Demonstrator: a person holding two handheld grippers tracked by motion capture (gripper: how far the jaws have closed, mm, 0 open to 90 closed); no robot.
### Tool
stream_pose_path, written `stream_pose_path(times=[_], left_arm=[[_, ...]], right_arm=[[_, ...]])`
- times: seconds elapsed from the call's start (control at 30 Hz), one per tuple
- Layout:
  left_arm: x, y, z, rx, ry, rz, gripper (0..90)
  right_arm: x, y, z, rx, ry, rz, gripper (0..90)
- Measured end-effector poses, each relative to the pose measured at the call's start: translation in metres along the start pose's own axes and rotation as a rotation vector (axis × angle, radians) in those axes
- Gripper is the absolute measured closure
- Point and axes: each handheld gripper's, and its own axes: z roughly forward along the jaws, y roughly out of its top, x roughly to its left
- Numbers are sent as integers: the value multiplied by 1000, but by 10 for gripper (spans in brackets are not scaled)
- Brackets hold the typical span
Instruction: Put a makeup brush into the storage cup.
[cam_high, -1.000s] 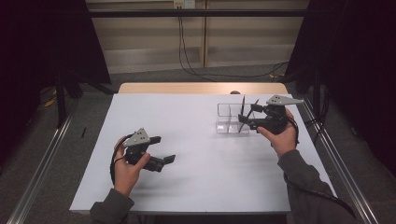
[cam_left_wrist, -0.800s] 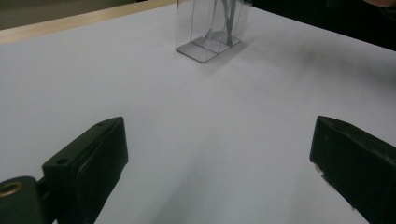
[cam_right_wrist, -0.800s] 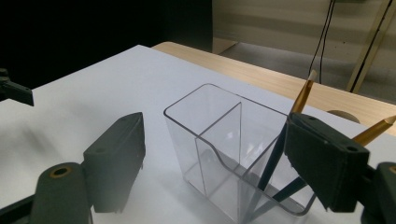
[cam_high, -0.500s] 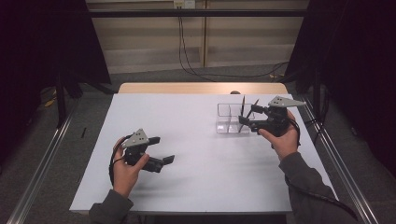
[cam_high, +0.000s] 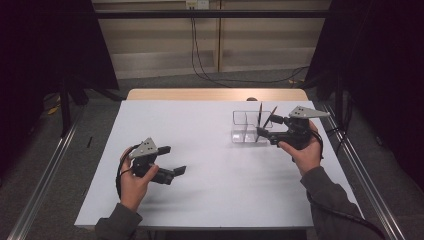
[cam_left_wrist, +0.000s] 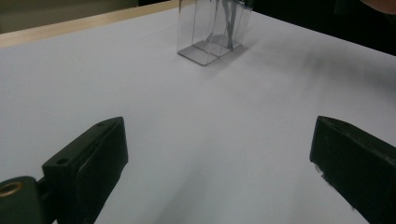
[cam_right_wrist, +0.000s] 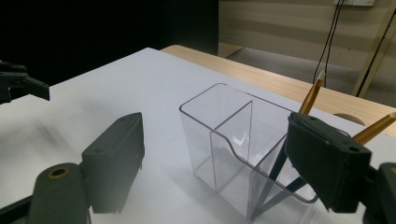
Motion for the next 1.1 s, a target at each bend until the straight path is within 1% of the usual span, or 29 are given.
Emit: stream_pose_path(times=[0.1, 0.13, 0.17, 0.23, 0.3, 0.37, 0.47, 0.53, 0.7, 1.0, 1.1], left_arm=[[0, 0, -1, -8, -7, -1, 41], [0, 0, -1, -8, -6, -2, 41], [0, 0, -1, -3, 3, 0, 41], [0, 0, -1, -5, 1, -1, 41], [0, 0, -1, -6, 2, 1, 41], [0, 1, -2, -5, 4, -2, 41], [1, 0, -2, -12, -5, -5, 41], [0, 0, -2, -13, -4, -6, 41], [1, 0, -2, -17, -7, -7, 40], [1, 0, -3, -13, 3, -3, 40], [2, 0, -3, -16, -2, -5, 40]], right_arm=[[0, -1, -1, -1, -2, -5, 196], [0, -2, -2, -3, -1, 2, 196], [0, -2, -3, -6, 0, -3, 196], [1, -3, -4, -4, -3, -2, 196], [1, -4, -5, -1, 4, -7, 196], [2, -5, -7, -2, -3, -5, 195], [2, -6, -8, -3, 1, -5, 194], [3, -7, -10, -5, 3, -13, 194], [2, -10, -14, -12, 2, 5, 193], [2, -14, -18, -16, -4, 5, 192], [2, -15, -19, -15, -3, 4, 192]])
